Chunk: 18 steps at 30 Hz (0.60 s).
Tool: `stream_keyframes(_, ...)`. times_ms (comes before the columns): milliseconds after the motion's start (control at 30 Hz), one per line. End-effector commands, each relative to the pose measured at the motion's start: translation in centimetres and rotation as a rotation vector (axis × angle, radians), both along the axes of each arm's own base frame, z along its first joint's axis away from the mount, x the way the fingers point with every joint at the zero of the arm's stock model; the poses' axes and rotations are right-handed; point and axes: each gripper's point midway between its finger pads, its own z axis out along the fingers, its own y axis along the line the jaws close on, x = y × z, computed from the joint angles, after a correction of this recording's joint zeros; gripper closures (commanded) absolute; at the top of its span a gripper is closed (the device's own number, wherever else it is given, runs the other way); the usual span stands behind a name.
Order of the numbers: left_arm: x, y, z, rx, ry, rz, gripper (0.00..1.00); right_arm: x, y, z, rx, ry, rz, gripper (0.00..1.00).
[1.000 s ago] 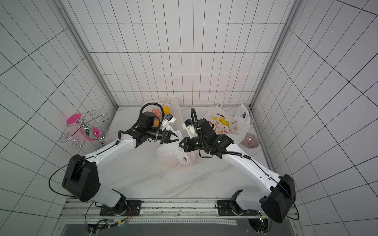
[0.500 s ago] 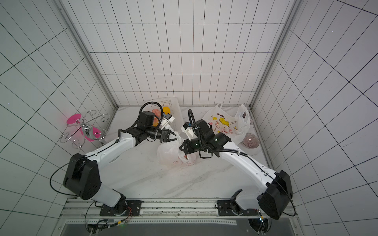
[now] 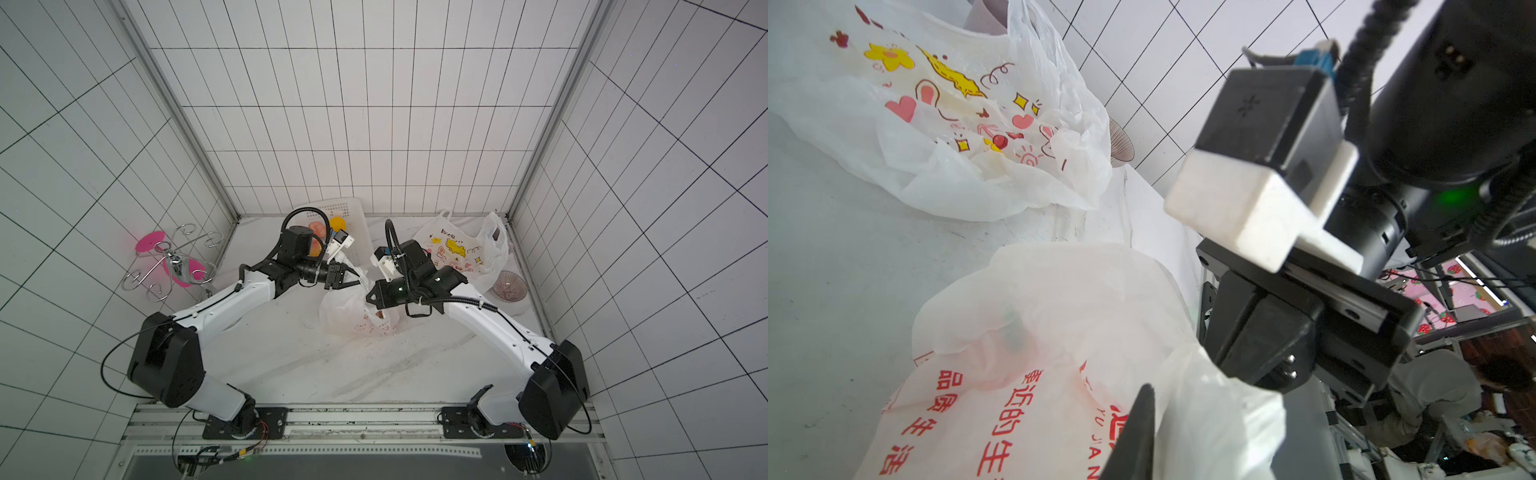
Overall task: Place the peach into a plastic bag & tie a knot
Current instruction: Cross the plastic bag at the center of the board.
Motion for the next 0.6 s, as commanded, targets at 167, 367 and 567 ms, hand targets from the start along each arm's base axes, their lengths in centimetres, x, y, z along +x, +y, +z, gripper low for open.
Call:
stream_keyframes(167, -1.6, 0.9, -0.1, -0.017, -0.064, -0.013, 0.47, 0.2, -0.2, -1.1, 0.003, 0.053, 0.013, 1.00)
stream_keyframes(367, -2.0, 1.3, -1.4, 0.011, -0.097, -0.006, 0.43, 0.7, -0.1, -0.9, 0.032, 0.069, 0.011, 1.00)
stream_keyframes(567, -2.8, 0.8, -2.6, 0.045, -0.137, -0.027, 0.45, 1.5, -0.2, -0.8, 0.046, 0.069, -0.007, 1.00)
